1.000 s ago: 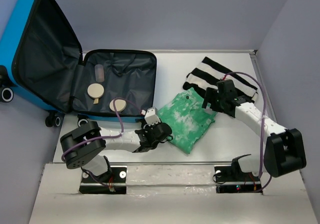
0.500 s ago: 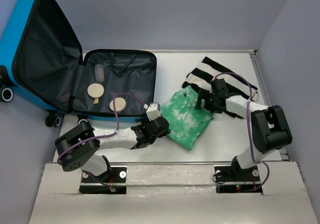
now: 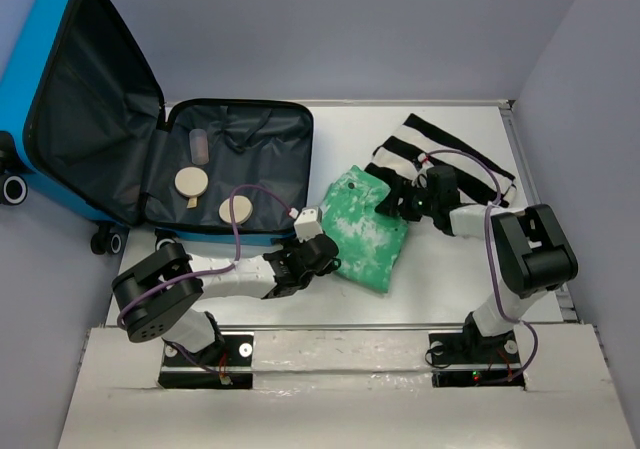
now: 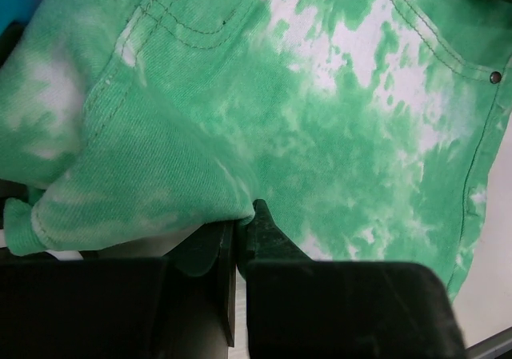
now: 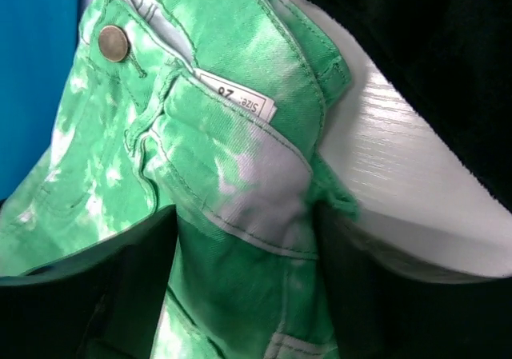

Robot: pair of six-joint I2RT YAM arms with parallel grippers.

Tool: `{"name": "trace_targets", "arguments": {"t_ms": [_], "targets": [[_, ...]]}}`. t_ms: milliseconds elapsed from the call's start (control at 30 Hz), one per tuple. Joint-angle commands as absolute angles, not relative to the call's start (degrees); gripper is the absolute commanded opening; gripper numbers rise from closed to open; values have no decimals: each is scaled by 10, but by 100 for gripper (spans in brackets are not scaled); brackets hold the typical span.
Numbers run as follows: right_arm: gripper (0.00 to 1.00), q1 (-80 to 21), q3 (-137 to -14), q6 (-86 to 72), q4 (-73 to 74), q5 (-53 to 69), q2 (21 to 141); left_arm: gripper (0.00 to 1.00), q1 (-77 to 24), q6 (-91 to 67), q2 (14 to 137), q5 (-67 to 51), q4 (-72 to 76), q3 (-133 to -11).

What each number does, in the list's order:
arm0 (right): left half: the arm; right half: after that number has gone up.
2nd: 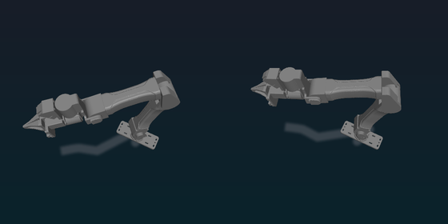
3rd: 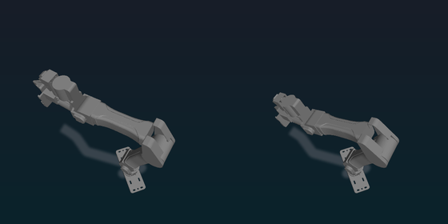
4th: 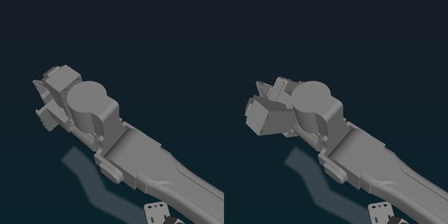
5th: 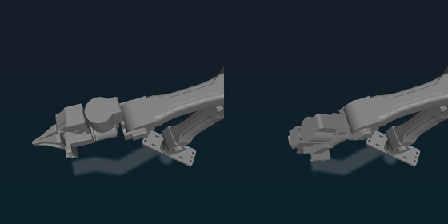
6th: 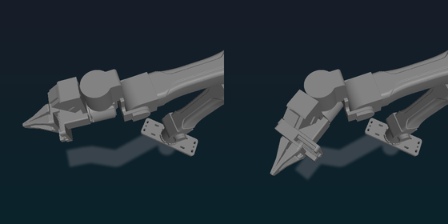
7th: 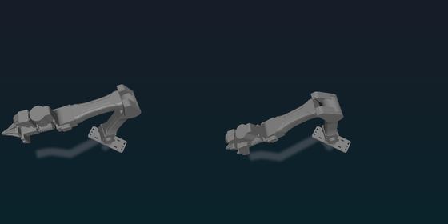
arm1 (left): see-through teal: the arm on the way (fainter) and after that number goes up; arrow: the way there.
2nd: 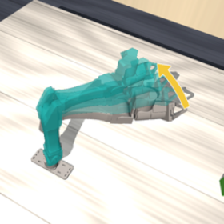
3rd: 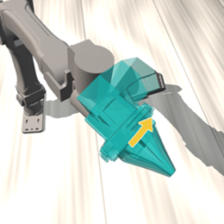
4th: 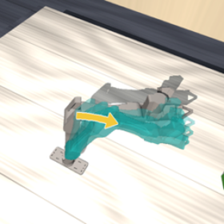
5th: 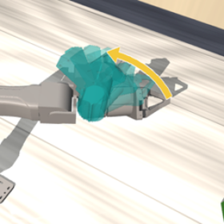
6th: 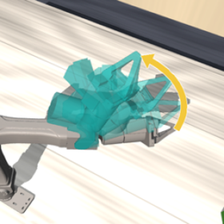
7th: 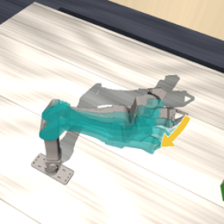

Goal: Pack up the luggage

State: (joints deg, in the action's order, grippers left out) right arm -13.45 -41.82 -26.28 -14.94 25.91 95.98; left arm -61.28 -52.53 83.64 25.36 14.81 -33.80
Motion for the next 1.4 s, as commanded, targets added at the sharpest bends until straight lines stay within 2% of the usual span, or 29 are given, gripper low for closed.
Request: {"name": "trace_targets", "arguments": {"t_ms": [0, 67, 100, 133, 167, 200, 300, 333, 433, 467, 533, 567, 600, 633, 700, 833, 900, 1033, 1233, 1367], "targets": [[63, -160, -370, -289, -67, 318, 979, 6, -613, -515, 840, 251, 198, -368], [62, -172, -372, -287, -62, 312, 971, 6, -613, -512, 840, 251, 199, -370], [65, -183, -373, -286, -46, 302, 969, 6, -613, -512, 840, 252, 199, -370], [70, -188, -374, -284, -34, 283, 967, 6, -613, -510, 840, 252, 200, -370], [89, -188, -376, -286, -22, 245, 959, 6, -612, -510, 840, 252, 200, -370], [97, -194, -380, -287, -11, 237, 953, 6, -610, -509, 839, 251, 200, -370], [100, -194, -392, -281, 27, 179, 923, 6, -609, -509, 837, 251, 200, -365], [97, -194, -405, -273, 47, 176, 919, 6, -610, -508, 833, 252, 201, -364], [74, -209, -417, -266, 63, 192, 926, 6, -607, -506, 830, 252, 203, -364], [71, -217, -417, -265, 62, 196, 934, 6, -606, -505, 830, 252, 204, -365], [56, -243, -408, -270, 41, 233, 961, 6, -606, -501, 832, 252, 207, -370], [52, -250, -399, -274, 20, 257, 970, 6, -606, -500, 834, 252, 206, -374], [30, -255, -391, -279, -28, 298, 982, 6, -604, -497, 837, 253, 207, -376], [19, -255, -384, -286, -45, 307, 984, 6, -604, -497, 838, 253, 207, -377], [7, -255, -367, -308, -82, 308, 959, 6, -601, -492, 839, 253, 209, -382], [7, -255, -372, -319, -84, 280, 865, 6, -593, -472, 823, 254, 208, -403], [7, -255, -385, -321, -56, 260, 776, 6, -592, -461, 801, 258, 205, -426], [7, -255, -485, -305, 41, 223, 679, 6, -588, -432, 761, 271, 199, -482], [7, -265, -611, -295, 98, 241, 688, 6, -549, -394, 722, 259, 173, -571], [7, -295, -751, -297, 89, 241, 779, 5, -431, -401, 653, 229, 147, -577]]}}
